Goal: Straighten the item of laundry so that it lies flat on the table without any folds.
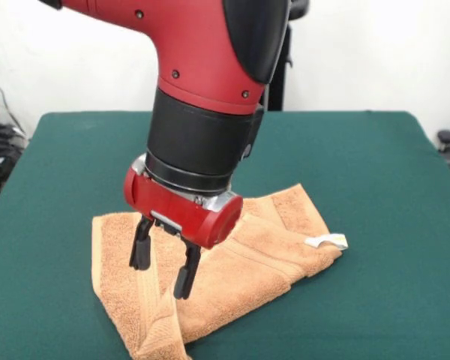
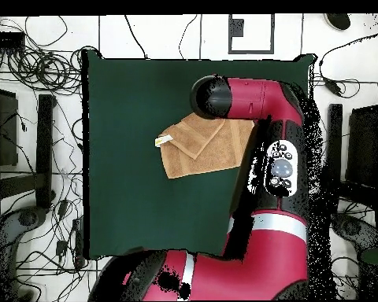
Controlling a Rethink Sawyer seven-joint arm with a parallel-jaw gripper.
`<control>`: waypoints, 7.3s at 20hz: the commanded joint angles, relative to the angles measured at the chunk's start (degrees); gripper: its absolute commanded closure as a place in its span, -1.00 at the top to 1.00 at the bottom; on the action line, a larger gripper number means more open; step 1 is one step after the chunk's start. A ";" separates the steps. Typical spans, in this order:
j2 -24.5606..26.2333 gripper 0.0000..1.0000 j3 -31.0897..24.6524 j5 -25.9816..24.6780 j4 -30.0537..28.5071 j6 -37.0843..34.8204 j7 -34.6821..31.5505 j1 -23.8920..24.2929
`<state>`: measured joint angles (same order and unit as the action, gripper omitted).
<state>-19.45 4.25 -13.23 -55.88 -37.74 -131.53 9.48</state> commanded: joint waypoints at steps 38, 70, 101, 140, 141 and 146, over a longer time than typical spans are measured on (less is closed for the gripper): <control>9.36 1.00 0.13 4.74 -4.04 -0.83 -7.48 -2.98; 3.83 1.00 5.05 11.62 -21.87 7.99 -15.94 -9.55; 7.31 1.00 9.31 14.58 -22.43 10.59 -12.03 -9.06; 14.72 1.00 13.97 20.55 -13.11 10.36 -12.78 -13.84; 14.99 1.00 14.99 20.44 -12.42 10.02 -13.03 -14.41; 15.40 1.00 16.96 19.75 -10.01 9.14 -11.34 -15.08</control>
<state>-9.33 22.64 4.99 -68.91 -26.97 -132.28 -5.02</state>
